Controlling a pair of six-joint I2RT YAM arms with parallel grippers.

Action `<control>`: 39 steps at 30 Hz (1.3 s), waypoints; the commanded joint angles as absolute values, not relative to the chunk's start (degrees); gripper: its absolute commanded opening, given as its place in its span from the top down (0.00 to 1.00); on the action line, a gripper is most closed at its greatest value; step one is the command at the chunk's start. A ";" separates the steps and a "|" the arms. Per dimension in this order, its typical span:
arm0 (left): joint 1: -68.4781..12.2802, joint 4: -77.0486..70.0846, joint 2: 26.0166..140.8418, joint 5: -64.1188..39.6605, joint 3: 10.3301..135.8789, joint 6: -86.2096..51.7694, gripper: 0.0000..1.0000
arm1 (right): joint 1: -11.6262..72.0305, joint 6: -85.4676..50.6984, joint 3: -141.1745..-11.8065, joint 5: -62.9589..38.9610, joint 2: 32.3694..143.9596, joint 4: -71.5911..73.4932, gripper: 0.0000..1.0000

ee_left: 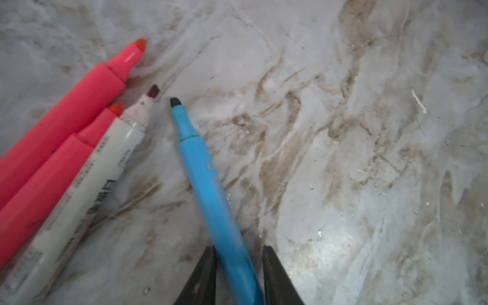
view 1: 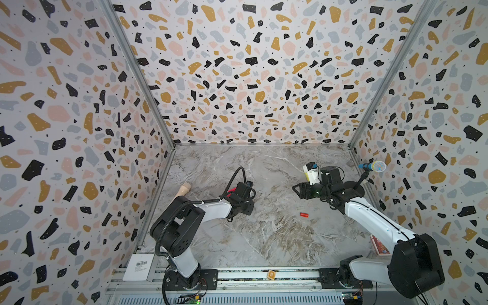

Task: Insert pens into pen caps
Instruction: Pick up a pen from the center of the table, then pass a pen.

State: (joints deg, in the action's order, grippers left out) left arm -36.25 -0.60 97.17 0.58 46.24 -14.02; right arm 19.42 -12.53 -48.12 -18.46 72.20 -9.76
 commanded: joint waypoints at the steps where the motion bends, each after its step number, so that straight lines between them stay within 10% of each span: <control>1: -37.98 1.72 99.06 0.00 46.32 -13.16 0.79 | 19.69 -12.99 -47.76 -17.58 69.45 -9.67 0.34; 8: -39.64 -0.59 95.14 -1.74 44.39 -12.30 0.98 | 19.67 -13.01 -47.31 -17.35 68.20 -10.23 0.34; 21: -40.80 -19.86 72.07 -10.09 30.67 -17.23 0.97 | 22.47 -26.69 -33.10 -44.36 66.91 14.50 0.25; 39: -49.53 -27.25 66.32 -8.35 26.74 -23.78 0.95 | 32.10 -36.74 -39.31 -46.98 81.26 32.79 0.32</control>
